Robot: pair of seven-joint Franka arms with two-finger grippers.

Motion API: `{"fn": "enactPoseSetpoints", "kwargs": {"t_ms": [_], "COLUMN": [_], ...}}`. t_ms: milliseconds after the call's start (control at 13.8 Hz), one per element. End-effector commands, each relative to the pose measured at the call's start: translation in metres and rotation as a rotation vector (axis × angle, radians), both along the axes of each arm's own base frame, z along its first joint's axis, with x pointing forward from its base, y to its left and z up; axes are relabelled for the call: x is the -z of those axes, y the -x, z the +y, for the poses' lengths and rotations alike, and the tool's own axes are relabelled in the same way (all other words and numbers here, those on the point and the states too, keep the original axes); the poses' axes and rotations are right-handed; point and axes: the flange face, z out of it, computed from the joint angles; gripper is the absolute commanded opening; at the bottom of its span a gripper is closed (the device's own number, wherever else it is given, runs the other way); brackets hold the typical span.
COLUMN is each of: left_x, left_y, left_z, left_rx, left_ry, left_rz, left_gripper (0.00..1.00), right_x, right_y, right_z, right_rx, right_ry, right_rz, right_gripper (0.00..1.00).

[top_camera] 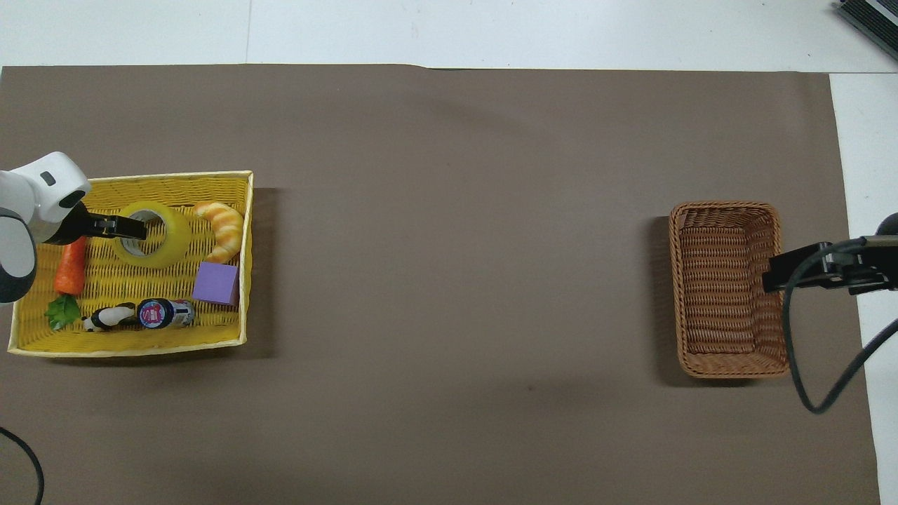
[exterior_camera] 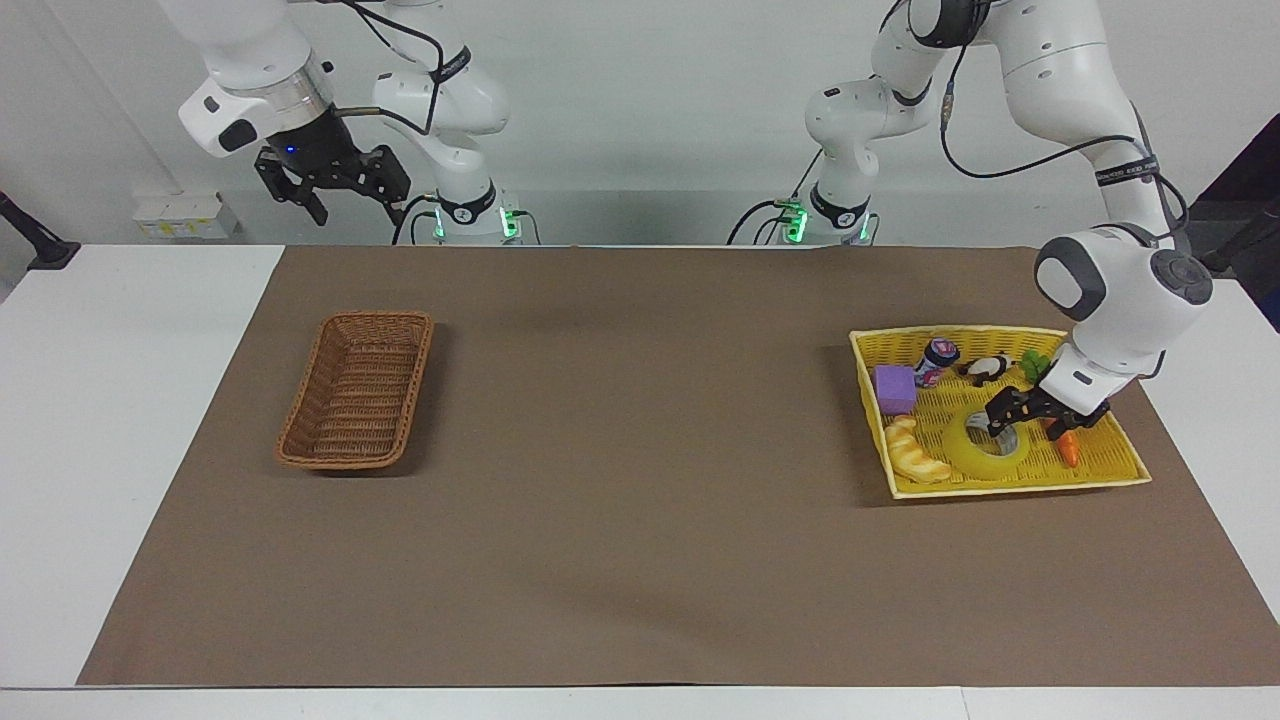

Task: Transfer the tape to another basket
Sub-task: 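Reach the left gripper into the yellow basket and grasp the tape roll, then lift the tape with the left gripper while the right gripper reaches toward it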

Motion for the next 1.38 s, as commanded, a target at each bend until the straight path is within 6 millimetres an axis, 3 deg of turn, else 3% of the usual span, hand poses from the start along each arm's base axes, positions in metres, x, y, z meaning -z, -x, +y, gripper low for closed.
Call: {"fn": "enactPoseSetpoints", "kwargs": {"t_ms": [0,290,579,652,724,1014,1303], "left_x": [0.019,0.018,0.016,0.013,0.011,0.001,-0.03], "left_y": [0.006,0.007,0.005,0.005,0.005,0.003,-0.004], "left_z": [0.008,0.015,0.007,0.007,0.006,0.003,0.002], "left_rx": [-0.004,-0.015,-0.002,-0.001,0.0,0.01,0.015], "left_ry": [0.011,0.011,0.013,0.011,0.01,0.008,0.005], "left_rz": [-0.003,-0.004,0.002,-0.003,-0.006,-0.021,-0.05], "left_gripper": [1.0,0.99,0.22,0.07,0.0,0.0,0.0], "right_x": [-0.004,-0.004,-0.004,-0.004,-0.004,-0.004,-0.004], "right_y": [0.004,0.004,0.004,0.004,0.004,0.004,0.004], "right_z": [-0.001,-0.001,-0.001,-0.001,-0.001,-0.001,-0.001], "right_rx": [-0.009,-0.009,-0.009,-0.009,-0.009,-0.009,-0.009], "right_ry": [-0.017,-0.017,-0.017,-0.017,-0.017,-0.017,-0.017], "right_rz": [-0.005,-0.005,-0.005,-0.005,-0.005,-0.005,-0.005], "right_gripper": [1.0,1.0,1.0,1.0,1.0,1.0,1.0]}}
